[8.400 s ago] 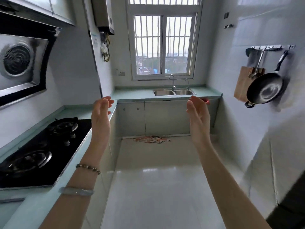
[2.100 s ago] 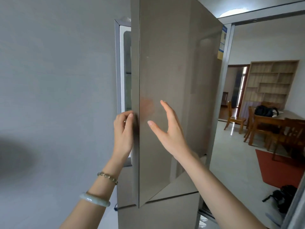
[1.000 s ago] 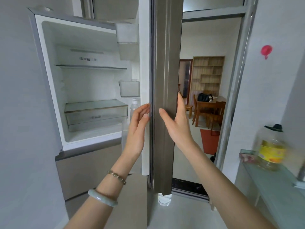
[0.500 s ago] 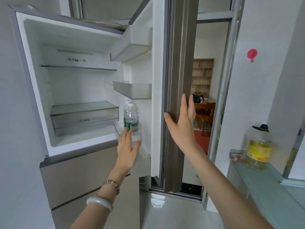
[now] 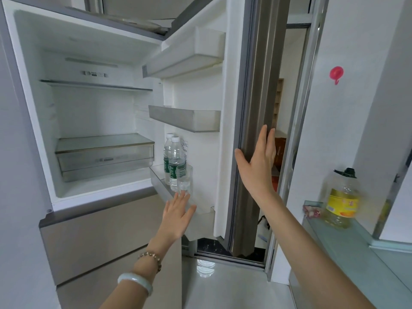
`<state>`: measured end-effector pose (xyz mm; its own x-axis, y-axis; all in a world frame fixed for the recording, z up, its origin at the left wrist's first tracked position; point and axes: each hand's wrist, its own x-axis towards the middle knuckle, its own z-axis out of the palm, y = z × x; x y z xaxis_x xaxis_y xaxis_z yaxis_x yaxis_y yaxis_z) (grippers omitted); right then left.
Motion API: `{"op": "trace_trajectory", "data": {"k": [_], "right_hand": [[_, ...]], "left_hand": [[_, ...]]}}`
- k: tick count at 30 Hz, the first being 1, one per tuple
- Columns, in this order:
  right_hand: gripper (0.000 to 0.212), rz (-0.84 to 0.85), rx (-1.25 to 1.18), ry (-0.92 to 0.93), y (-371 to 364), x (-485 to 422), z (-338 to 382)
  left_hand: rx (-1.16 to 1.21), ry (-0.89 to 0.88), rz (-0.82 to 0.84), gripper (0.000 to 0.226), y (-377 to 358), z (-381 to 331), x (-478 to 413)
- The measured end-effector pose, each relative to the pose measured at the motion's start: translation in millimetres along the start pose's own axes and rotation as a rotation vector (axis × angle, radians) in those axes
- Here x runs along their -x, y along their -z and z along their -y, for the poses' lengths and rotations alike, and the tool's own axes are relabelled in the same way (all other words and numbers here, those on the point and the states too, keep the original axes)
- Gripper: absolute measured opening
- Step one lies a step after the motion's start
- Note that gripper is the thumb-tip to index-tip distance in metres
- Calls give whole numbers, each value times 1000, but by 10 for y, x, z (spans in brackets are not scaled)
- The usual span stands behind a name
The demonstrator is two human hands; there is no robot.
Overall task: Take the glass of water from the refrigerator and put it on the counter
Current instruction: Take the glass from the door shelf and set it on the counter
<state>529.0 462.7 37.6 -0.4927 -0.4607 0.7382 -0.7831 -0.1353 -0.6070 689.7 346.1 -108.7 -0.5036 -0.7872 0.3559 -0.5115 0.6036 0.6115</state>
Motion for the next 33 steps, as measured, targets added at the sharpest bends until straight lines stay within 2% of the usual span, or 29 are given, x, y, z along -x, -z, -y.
{"op": "trace_trajectory", "data": {"k": [3,7,9,11,13,16,20,23,27,31,33], "right_hand": [[82,-71,-19,3,-44,21,45],[73,-174,-126,174,-263,211,243],[59,-169,-155,289,-460,346,310],[46,-72,-159,318,-701,432,304],[41,43,-143,268,-967,443,267],[39,108,-96,104,-1363,313,154],[55,133,-115,-381,-1890,23,-36],[73,82,-109,-631,-2243,-111,-144],[76,100,15,-707,-2655,-73,-204],[87,53,177,-738,-2906,-29,-257],[88,12,180,-734,-2948,-43,-269]], "left_hand": [[-47,-7,-4,63,-26,-5,-14],[7,-33,9,56,-4,34,-68],[102,-48,-37,54,84,95,-136],[217,-35,-102,53,221,174,-247],[289,-21,-138,52,356,317,-402],[312,-8,-123,57,506,567,-650],[421,72,-45,59,632,922,-1024],[530,107,-4,50,666,1094,-1275],[546,45,67,46,640,1214,-1472],[556,-44,106,46,662,1334,-1627],[582,-86,143,45,673,1344,-1700]]}}
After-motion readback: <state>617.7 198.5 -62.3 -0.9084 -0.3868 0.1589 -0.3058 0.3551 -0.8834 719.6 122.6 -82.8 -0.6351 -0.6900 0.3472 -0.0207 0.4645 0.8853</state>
